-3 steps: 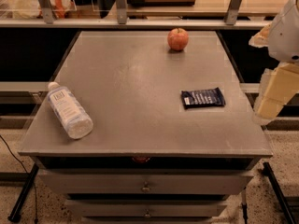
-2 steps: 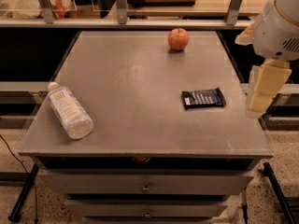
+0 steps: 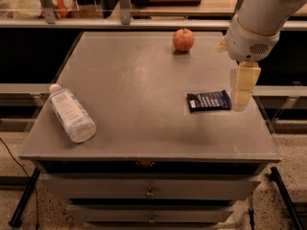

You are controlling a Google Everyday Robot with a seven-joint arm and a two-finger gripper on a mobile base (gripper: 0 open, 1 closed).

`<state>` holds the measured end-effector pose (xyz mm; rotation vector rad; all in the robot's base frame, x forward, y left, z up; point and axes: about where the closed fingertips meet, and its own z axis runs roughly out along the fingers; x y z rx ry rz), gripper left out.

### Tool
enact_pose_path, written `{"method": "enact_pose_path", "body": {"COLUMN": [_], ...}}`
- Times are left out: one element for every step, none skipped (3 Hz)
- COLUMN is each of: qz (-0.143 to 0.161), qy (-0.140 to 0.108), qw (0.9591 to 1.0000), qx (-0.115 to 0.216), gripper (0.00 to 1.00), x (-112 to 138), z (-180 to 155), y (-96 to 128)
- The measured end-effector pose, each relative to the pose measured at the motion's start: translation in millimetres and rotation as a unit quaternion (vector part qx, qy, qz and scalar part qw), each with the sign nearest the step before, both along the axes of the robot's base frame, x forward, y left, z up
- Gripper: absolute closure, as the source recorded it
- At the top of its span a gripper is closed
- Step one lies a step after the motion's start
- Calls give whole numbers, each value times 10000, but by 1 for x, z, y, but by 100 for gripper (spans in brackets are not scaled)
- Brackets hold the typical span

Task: Move rxbar blueberry near apple

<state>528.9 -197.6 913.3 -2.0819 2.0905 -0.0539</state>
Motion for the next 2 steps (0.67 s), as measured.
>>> {"method": "enact_pose_path", "body": {"qz": [14,-100], "qy": [247,347], "qw": [9997,9993], "qx": [12,53], "gripper": [0,0], "x": [21,32], "z": [-36,-60], "y": [-8,-10]}}
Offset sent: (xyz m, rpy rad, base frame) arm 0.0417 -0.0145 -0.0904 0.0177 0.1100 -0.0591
